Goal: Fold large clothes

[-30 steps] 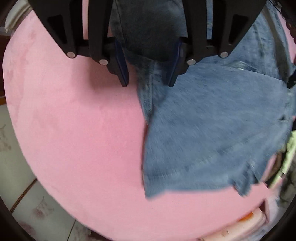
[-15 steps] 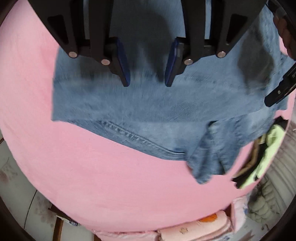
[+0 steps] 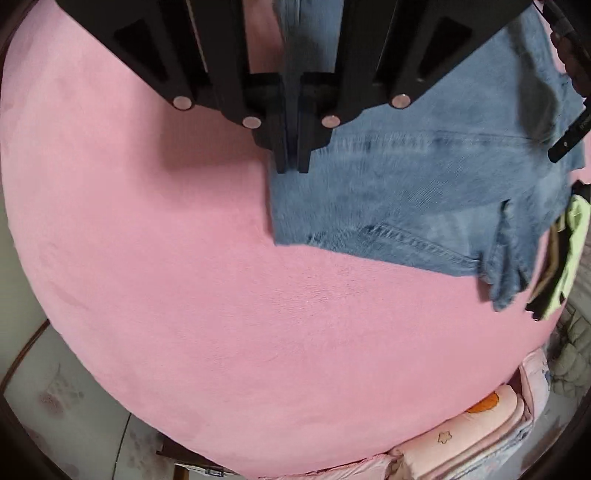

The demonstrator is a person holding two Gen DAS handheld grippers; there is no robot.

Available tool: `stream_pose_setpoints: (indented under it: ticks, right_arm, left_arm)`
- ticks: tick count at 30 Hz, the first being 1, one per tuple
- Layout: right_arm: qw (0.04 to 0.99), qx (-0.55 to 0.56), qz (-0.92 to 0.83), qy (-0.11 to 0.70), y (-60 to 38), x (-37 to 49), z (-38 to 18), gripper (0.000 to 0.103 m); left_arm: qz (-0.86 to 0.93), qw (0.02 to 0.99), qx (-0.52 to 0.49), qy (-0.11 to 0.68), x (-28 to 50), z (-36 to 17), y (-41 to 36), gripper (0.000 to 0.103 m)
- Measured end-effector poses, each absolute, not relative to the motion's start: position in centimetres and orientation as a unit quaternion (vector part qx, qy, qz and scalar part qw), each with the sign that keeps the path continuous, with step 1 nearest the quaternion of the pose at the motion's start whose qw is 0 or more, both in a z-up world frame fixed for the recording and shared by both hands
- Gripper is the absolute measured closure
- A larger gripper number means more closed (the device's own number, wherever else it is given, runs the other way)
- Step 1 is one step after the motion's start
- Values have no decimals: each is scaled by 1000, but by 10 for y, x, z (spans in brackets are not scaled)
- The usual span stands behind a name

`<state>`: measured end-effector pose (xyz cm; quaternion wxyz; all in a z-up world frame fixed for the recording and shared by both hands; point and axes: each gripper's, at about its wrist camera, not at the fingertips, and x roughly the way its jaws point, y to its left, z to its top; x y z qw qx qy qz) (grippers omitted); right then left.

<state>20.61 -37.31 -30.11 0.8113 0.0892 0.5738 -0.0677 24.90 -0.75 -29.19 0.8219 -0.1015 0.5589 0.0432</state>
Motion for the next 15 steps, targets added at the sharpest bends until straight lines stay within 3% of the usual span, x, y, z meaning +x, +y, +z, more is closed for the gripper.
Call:
stream_pose_setpoints:
  ticks: [5, 12, 15]
  right_arm:
    - [818, 99, -22, 566, -358, 168, -251, 98]
    - [834, 103, 33, 541, -330, 129, -168, 97]
    - [843, 84, 57, 528, -324, 110, -130, 89]
  left_arm:
    - [42, 841, -98, 531, 209, -213, -16, 21]
    - [51, 854, -100, 509, 157, -125, -17, 19]
    - [60, 855, -110, 504, 133, -95, -19, 18]
